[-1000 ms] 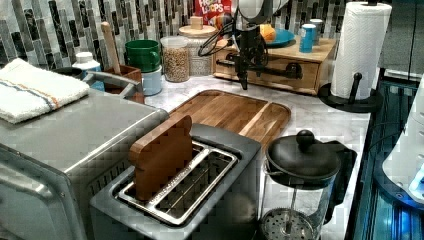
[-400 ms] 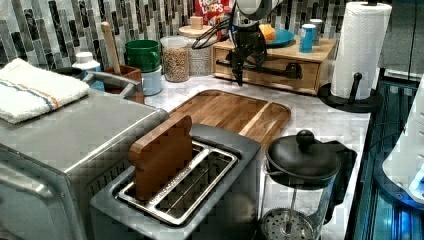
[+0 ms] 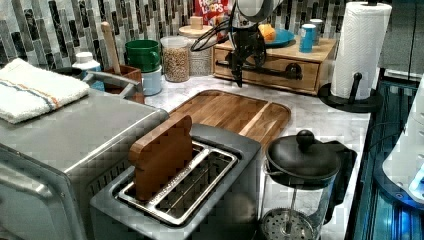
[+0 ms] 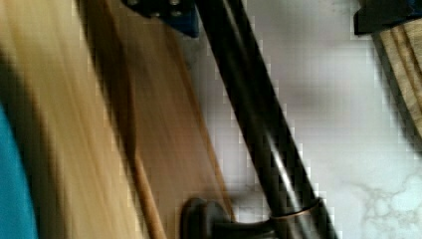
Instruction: Open the drawer.
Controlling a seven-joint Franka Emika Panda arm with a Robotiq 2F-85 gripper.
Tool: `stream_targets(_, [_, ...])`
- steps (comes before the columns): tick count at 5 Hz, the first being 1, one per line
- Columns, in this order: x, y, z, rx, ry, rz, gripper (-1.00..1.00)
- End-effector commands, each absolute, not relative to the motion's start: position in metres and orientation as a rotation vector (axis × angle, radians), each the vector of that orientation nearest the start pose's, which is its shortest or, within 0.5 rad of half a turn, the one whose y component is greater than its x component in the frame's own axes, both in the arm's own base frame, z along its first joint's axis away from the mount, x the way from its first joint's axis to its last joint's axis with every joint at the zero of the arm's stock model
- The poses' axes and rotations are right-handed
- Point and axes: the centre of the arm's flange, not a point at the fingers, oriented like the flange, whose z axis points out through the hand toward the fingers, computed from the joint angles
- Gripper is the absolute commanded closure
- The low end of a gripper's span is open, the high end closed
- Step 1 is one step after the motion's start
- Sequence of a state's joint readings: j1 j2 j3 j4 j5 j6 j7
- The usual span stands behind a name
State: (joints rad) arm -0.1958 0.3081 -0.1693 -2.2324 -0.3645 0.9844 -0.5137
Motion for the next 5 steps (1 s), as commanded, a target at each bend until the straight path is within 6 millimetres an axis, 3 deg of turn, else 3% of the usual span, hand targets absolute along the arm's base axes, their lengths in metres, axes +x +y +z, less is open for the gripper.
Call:
stream_targets(1, [0.514, 0.062, 0.227, -3.334, -0.084, -0.083, -1.0])
stream_targets(4, [0.501, 0.114, 0.235, -3.322, -0.057, -0.073, -1.0])
stream_targets(5, [0.505, 0.125, 0.241, -3.309, -0.002, -0.046, -1.0])
